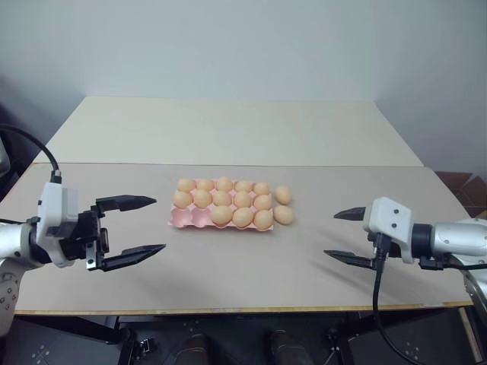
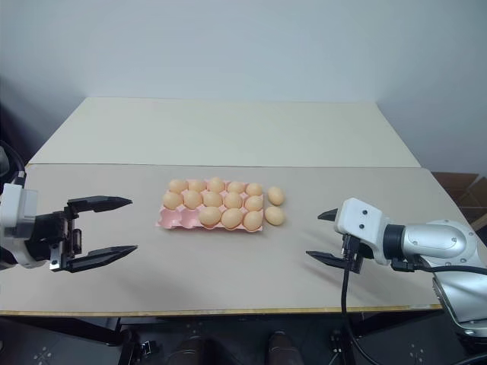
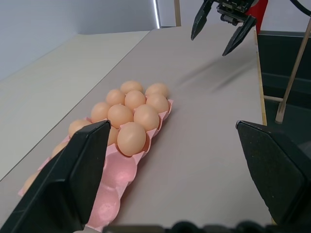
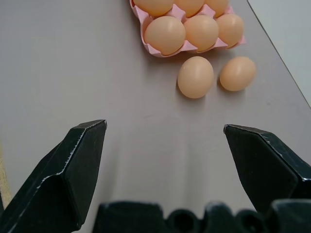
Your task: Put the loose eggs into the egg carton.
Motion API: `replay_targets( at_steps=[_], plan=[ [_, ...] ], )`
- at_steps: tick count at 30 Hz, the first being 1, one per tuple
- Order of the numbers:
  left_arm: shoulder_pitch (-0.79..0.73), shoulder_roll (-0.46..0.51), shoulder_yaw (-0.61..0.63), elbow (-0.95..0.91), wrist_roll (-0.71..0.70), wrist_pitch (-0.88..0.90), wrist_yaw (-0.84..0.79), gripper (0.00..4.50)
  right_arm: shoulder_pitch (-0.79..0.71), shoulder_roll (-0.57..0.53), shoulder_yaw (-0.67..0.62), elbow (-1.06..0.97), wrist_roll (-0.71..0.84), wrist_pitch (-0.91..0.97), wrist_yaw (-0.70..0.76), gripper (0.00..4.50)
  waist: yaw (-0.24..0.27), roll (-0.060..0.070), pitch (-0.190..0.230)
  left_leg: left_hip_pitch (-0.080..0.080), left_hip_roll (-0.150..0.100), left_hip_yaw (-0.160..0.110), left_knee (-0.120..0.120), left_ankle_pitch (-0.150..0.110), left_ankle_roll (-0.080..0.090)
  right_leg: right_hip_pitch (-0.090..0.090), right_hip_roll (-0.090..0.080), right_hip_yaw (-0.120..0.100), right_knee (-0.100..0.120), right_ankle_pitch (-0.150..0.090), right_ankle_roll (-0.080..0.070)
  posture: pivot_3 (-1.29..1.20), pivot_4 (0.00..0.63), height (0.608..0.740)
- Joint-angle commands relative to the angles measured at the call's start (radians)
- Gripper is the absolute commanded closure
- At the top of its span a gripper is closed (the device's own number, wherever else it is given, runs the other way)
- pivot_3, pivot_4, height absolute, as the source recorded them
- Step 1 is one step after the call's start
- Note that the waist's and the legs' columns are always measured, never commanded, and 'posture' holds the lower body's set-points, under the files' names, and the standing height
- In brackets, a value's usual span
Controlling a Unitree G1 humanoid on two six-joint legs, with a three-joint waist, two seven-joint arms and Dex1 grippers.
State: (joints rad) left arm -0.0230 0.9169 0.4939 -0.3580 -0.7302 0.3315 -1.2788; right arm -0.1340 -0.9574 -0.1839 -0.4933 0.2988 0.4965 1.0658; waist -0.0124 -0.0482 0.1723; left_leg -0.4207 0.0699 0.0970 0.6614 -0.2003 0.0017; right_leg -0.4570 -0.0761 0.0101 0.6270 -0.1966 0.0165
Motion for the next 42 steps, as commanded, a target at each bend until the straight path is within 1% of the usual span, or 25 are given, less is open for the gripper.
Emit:
replay_targets(
  at_steps=[1,4,7,10,15,19,27,33,36,41,42],
  plan=[
    [0.009,0.012,0.027,-0.029,-0.003,-0.011,0.009,0.00,-0.019,-0.014,-0.012,-0.004,0.009,-0.001,-0.019,0.03,0.000,0.000,0.000,0.000,0.000,0.000,0.000,0.000,0.000,0.000,0.000,0.000,0.000,0.000,0.000,0.00,0.150,0.740],
    [0.019,0.009,0.025,-0.044,-0.002,-0.010,0.018,0.00,-0.063,0.000,0.031,0.021,-0.004,0.032,-0.057,0.03,-0.003,0.000,0.000,0.000,0.000,0.000,0.000,0.000,0.000,0.000,0.000,0.000,0.000,0.000,0.000,0.00,0.150,0.740],
    [0.021,0.008,0.022,-0.049,-0.001,-0.011,0.029,0.00,-0.142,0.026,0.089,0.061,-0.010,0.095,-0.105,0.03,-0.002,0.000,0.000,0.000,0.000,0.000,0.000,0.000,0.000,0.000,0.000,0.000,0.000,0.000,0.000,0.00,0.150,0.740],
    [0.022,0.011,0.024,-0.052,-0.002,-0.008,0.037,0.00,-0.248,0.084,0.167,0.131,-0.026,0.128,-0.146,0.03,-0.005,0.000,0.000,0.000,0.000,0.000,0.000,0.000,0.000,0.000,0.000,0.000,0.000,0.000,0.000,0.00,0.150,0.740],
    [0.029,0.014,0.023,-0.055,0.009,-0.012,0.045,0.00,-0.342,0.168,0.270,0.243,-0.085,0.107,-0.192,0.03,-0.002,0.000,0.000,-0.001,0.000,0.000,0.000,0.000,0.000,-0.001,0.001,0.000,0.000,0.000,0.000,0.00,0.150,0.740],
    [0.046,0.011,0.038,-0.070,0.007,-0.011,0.052,0.00,-0.389,0.223,0.331,0.329,-0.124,0.067,-0.199,0.03,-0.001,0.000,0.000,-0.001,0.000,0.000,0.000,0.000,0.000,-0.001,0.001,0.000,0.000,0.000,0.000,0.00,0.150,0.740],
    [0.079,0.006,0.055,-0.097,0.007,-0.009,0.066,0.00,-0.451,0.329,0.401,0.469,-0.187,0.000,-0.222,0.03,-0.003,0.000,0.000,-0.001,0.000,0.000,0.000,0.000,0.000,0.000,0.001,0.000,0.001,0.000,0.000,0.00,0.150,0.740],
    [0.087,0.008,0.053,-0.105,0.011,-0.008,0.074,0.00,-0.479,0.383,0.431,0.557,-0.226,-0.056,-0.220,0.03,-0.003,0.000,0.000,-0.001,0.000,0.000,0.000,0.000,0.000,-0.001,0.001,0.000,0.001,0.001,0.000,0.00,0.150,0.740],
    [0.091,0.010,0.057,-0.110,0.012,-0.008,0.080,0.00,-0.494,0.424,0.408,0.596,-0.209,-0.054,-0.233,0.60,-0.004,0.000,0.000,-0.001,0.000,0.000,0.000,0.000,0.000,0.000,0.001,0.000,0.001,0.001,-0.001,0.00,0.150,0.740],
    [0.111,0.013,0.076,-0.116,0.011,-0.006,0.081,0.00,-0.476,0.410,0.420,0.581,-0.239,-0.072,-0.224,2.36,-0.003,0.000,0.000,-0.001,0.000,0.000,0.000,0.000,0.000,-0.001,0.001,0.000,0.002,0.001,-0.001,0.00,0.150,0.740],
    [0.114,0.013,0.078,-0.116,0.013,-0.006,0.081,0.00,-0.468,0.403,0.422,0.570,-0.251,-0.076,-0.229,2.61,-0.003,0.000,0.000,-0.001,0.000,0.000,0.000,0.000,0.000,-0.001,0.001,0.000,0.002,0.001,-0.001,0.00,0.150,0.740]
  ],
)
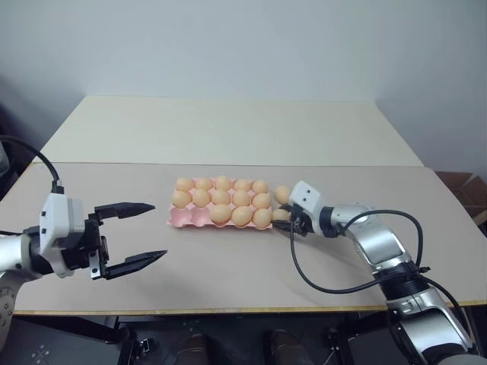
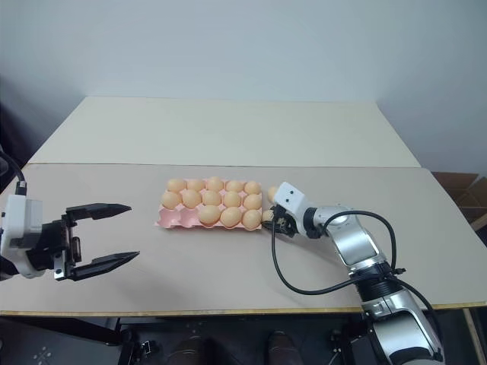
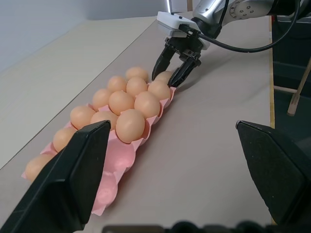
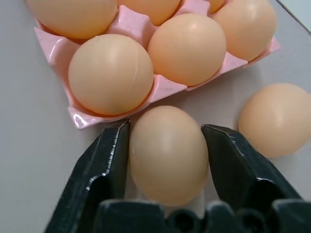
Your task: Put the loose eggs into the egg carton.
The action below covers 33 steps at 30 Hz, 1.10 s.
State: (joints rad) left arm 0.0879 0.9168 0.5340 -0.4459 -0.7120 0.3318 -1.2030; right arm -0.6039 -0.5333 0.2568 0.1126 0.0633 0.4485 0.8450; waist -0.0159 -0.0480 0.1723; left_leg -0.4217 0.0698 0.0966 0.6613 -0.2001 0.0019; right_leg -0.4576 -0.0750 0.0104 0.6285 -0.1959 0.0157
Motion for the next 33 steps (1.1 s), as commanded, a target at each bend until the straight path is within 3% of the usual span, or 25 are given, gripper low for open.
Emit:
replay_targets(
  at_steps=[1,10,16,27,33],
  plan=[
    [0.006,0.014,0.039,-0.026,-0.004,-0.008,0.005,0.00,0.010,-0.031,-0.019,-0.047,-0.022,-0.030,-0.005,2.61,0.000,0.000,0.000,0.000,0.000,0.000,0.000,0.000,0.000,0.000,0.000,0.000,0.000,0.000,0.000,0.00,0.150,0.740],
    [0.036,0.019,0.085,0.013,0.016,-0.014,-0.007,0.00,0.088,-0.160,-0.084,-0.243,-0.016,0.003,0.013,2.61,0.002,0.000,0.000,0.000,0.000,0.000,0.000,0.000,0.000,0.000,0.000,0.000,0.000,0.000,0.000,0.00,0.150,0.740],
    [0.093,0.021,0.149,0.074,0.044,-0.027,-0.031,0.00,0.008,-0.140,-0.094,-0.369,0.028,0.059,0.022,2.61,-0.013,0.000,0.000,0.002,0.001,0.001,0.000,0.000,0.000,-0.001,0.000,0.000,0.001,0.000,0.000,0.00,0.150,0.740],
    [0.153,-0.042,0.159,0.130,0.049,-0.047,-0.021,0.00,-0.229,0.230,0.137,-0.232,-0.033,0.012,-0.048,2.61,-0.024,0.000,0.000,0.000,0.002,0.001,0.000,0.000,0.000,-0.002,0.000,-0.001,0.001,0.003,-0.006,0.00,0.150,0.740],
    [0.200,-0.057,0.193,0.084,0.035,-0.040,-0.003,0.00,-0.283,0.343,0.212,-0.054,-0.098,-0.111,-0.069,2.61,-0.022,-0.001,-0.001,-0.001,0.001,0.000,0.000,0.000,0.000,-0.001,-0.001,-0.003,0.001,0.004,-0.007,0.00,0.150,0.740]
  ],
)
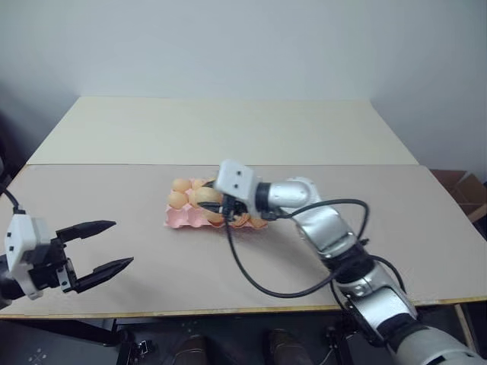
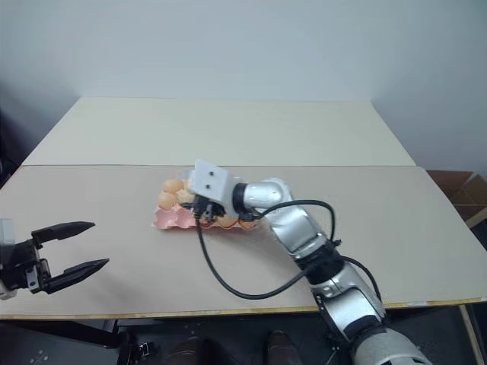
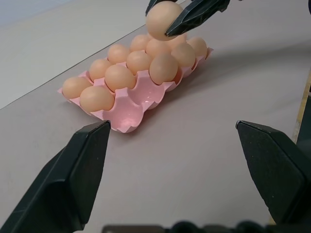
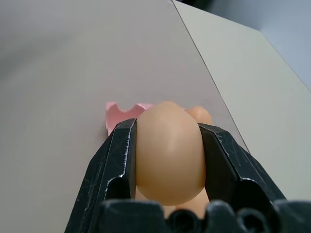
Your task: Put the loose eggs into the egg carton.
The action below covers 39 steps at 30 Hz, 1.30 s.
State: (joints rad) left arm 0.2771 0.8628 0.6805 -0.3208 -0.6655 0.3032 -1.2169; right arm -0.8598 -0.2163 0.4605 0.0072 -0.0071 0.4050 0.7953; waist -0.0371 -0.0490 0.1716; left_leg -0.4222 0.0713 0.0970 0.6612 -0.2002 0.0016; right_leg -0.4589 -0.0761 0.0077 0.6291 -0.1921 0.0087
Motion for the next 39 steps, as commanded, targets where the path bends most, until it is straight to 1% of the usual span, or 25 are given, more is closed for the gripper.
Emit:
replay_targets(
  at_steps=[1,8,12,13,15,16,17,19,20,22,26,31,35,39],
  plan=[
    [0.019,-0.008,0.054,-0.049,-0.016,-0.009,0.018,0.00,-0.033,0.046,0.011,0.078,-0.027,-0.077,-0.018,2.61,-0.001,0.000,0.000,0.000,0.000,0.000,0.000,0.000,0.000,0.000,0.000,0.000,0.000,0.000,0.000,0.00,0.150,0.740],
    [0.057,-0.030,0.068,-0.094,-0.027,0.002,0.043,0.00,-0.064,0.148,0.036,0.276,-0.081,-0.209,-0.056,2.61,-0.009,0.000,0.000,0.000,0.001,0.000,0.000,0.000,0.000,0.000,0.001,0.000,0.001,0.000,-0.001,0.00,0.150,0.740],
    [0.057,-0.028,0.070,-0.095,-0.025,0.000,0.047,0.00,-0.073,0.169,0.048,0.338,-0.122,-0.270,-0.058,2.61,-0.009,0.000,0.000,0.000,0.001,0.000,0.000,0.000,0.000,-0.001,0.001,0.000,0.001,0.000,-0.001,0.00,0.150,0.740],
    [0.057,-0.027,0.071,-0.096,-0.026,0.001,0.048,0.00,-0.074,0.171,0.048,0.349,-0.131,-0.286,-0.061,2.09,-0.009,0.000,0.000,0.000,0.001,0.000,0.000,0.000,0.000,-0.001,0.001,0.000,0.001,0.000,-0.001,0.00,0.150,0.740],
    [0.057,-0.025,0.071,-0.096,-0.028,0.002,0.049,0.00,-0.074,0.176,0.042,0.361,-0.140,-0.306,-0.061,1.55,-0.009,0.000,0.000,0.000,0.001,0.000,0.000,0.000,0.000,-0.001,0.001,0.000,0.000,0.000,-0.001,0.00,0.150,0.740],
    [0.056,-0.024,0.071,-0.096,-0.027,0.002,0.049,0.00,-0.074,0.176,0.040,0.364,-0.146,-0.317,-0.065,1.20,-0.009,0.000,0.000,0.000,0.001,0.000,0.000,0.000,-0.001,-0.001,0.001,0.000,0.000,0.000,-0.001,0.00,0.150,0.740],
    [0.055,-0.023,0.070,-0.095,-0.027,0.002,0.050,0.00,-0.075,0.176,0.038,0.366,-0.152,-0.322,-0.068,0.73,-0.009,0.000,0.000,0.000,0.001,0.000,0.000,-0.002,-0.003,-0.001,0.001,0.000,0.001,0.000,-0.001,0.00,0.150,0.740],
    [0.051,-0.020,0.068,-0.092,-0.026,0.001,0.050,0.00,-0.075,0.174,0.038,0.366,-0.168,-0.329,-0.077,0.13,-0.009,0.000,0.000,0.000,0.001,0.000,-0.001,-0.002,-0.003,-0.001,0.001,0.000,0.001,0.000,-0.001,0.00,0.150,0.740],
    [0.046,-0.018,0.065,-0.089,-0.025,0.000,0.050,0.00,-0.074,0.173,0.034,0.360,-0.171,-0.324,-0.079,0.05,-0.009,0.000,0.000,0.000,0.001,0.000,-0.001,-0.002,-0.003,-0.001,0.001,0.000,0.001,0.000,-0.001,0.00,0.150,0.740],
    [0.039,-0.015,0.061,-0.084,-0.023,-0.001,0.049,0.00,-0.070,0.170,0.028,0.350,-0.176,-0.318,-0.081,0.05,-0.009,0.000,0.000,0.000,0.001,0.000,-0.001,-0.002,-0.003,-0.001,0.001,0.000,0.001,0.000,-0.001,0.00,0.150,0.740],
    [0.013,0.001,0.046,-0.075,-0.019,-0.003,0.041,0.00,-0.041,0.124,-0.012,0.210,-0.150,-0.264,-0.055,0.05,-0.007,0.000,0.000,0.000,0.001,0.000,-0.001,-0.002,-0.003,-0.001,0.001,0.000,0.000,0.000,-0.001,0.00,0.150,0.740],
    [-0.027,0.023,0.019,-0.077,-0.026,-0.001,0.024,0.00,0.059,0.002,-0.112,-0.097,-0.050,-0.079,0.023,0.05,0.001,0.000,0.000,-0.001,0.000,0.000,-0.001,-0.002,-0.003,-0.001,0.000,-0.001,0.000,0.000,-0.001,0.00,0.150,0.740],
    [-0.055,0.026,-0.020,-0.077,-0.025,-0.007,0.008,0.00,0.167,-0.197,-0.228,-0.323,0.078,0.095,0.141,0.05,0.010,0.000,0.000,-0.001,0.000,0.000,-0.001,-0.003,-0.005,0.000,-0.001,-0.001,-0.002,0.000,-0.001,0.00,0.150,0.740],
    [-0.090,0.020,-0.046,-0.082,-0.042,-0.004,0.009,0.00,0.250,-0.367,-0.321,-0.458,0.187,0.254,0.206,0.05,0.015,0.000,0.000,0.000,0.000,0.000,-0.001,-0.004,-0.008,-0.001,0.000,0.000,-0.001,-0.004,0.005,0.00,0.150,0.740]
  ],
)
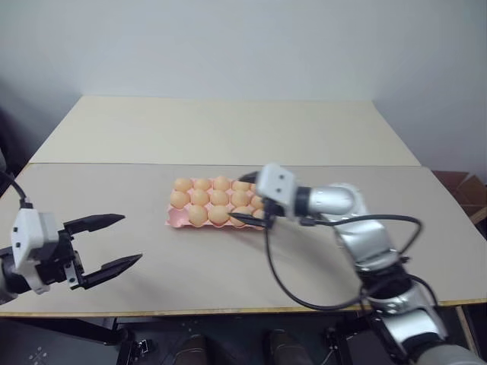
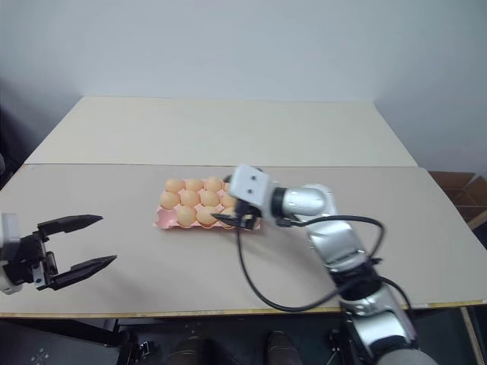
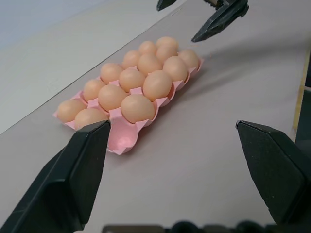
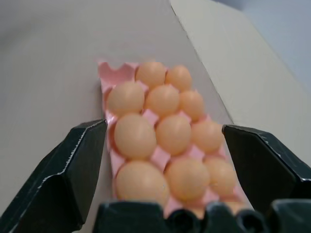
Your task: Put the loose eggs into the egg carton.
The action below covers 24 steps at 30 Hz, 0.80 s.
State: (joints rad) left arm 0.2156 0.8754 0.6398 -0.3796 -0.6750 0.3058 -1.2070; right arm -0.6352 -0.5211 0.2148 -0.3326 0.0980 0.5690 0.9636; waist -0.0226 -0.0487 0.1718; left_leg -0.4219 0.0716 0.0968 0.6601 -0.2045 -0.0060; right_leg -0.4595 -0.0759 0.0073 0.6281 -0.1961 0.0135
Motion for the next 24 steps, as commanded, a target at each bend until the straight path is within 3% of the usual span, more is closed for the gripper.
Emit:
replay_targets(
  at_steps=[1,6,11,24],
  plan=[
    [-0.038,0.008,-0.014,-0.023,-0.033,-0.004,0.001,0.00,0.048,-0.101,-0.104,-0.145,0.103,0.119,0.047,0.05,0.002,0.000,0.000,0.000,0.000,0.000,0.000,0.000,0.000,0.000,0.001,0.000,0.000,0.000,0.000,0.00,0.150,0.740],
    [-0.070,0.011,-0.058,-0.031,-0.045,-0.003,-0.016,0.00,0.158,-0.271,-0.249,-0.201,0.176,0.217,0.052,0.05,0.008,0.000,0.000,0.000,0.000,0.000,0.000,0.000,0.000,0.000,0.000,0.000,0.000,-0.001,0.000,0.00,0.150,0.740],
    [-0.111,0.013,-0.104,-0.036,-0.055,-0.007,-0.026,0.00,0.298,-0.405,-0.364,-0.181,0.204,0.192,0.081,0.05,0.011,0.000,0.000,0.000,-0.001,0.000,0.000,0.000,0.000,0.001,-0.001,0.001,-0.002,-0.001,0.001,0.00,0.150,0.740],
    [-0.200,0.047,-0.152,0.020,-0.046,-0.004,-0.068,0.00,0.368,-0.436,-0.410,-0.219,0.253,0.197,0.001,0.05,0.009,0.000,0.000,0.000,-0.001,0.000,0.000,0.003,0.005,0.001,0.000,0.002,-0.002,-0.001,0.001,0.00,0.150,0.740]
  ],
)
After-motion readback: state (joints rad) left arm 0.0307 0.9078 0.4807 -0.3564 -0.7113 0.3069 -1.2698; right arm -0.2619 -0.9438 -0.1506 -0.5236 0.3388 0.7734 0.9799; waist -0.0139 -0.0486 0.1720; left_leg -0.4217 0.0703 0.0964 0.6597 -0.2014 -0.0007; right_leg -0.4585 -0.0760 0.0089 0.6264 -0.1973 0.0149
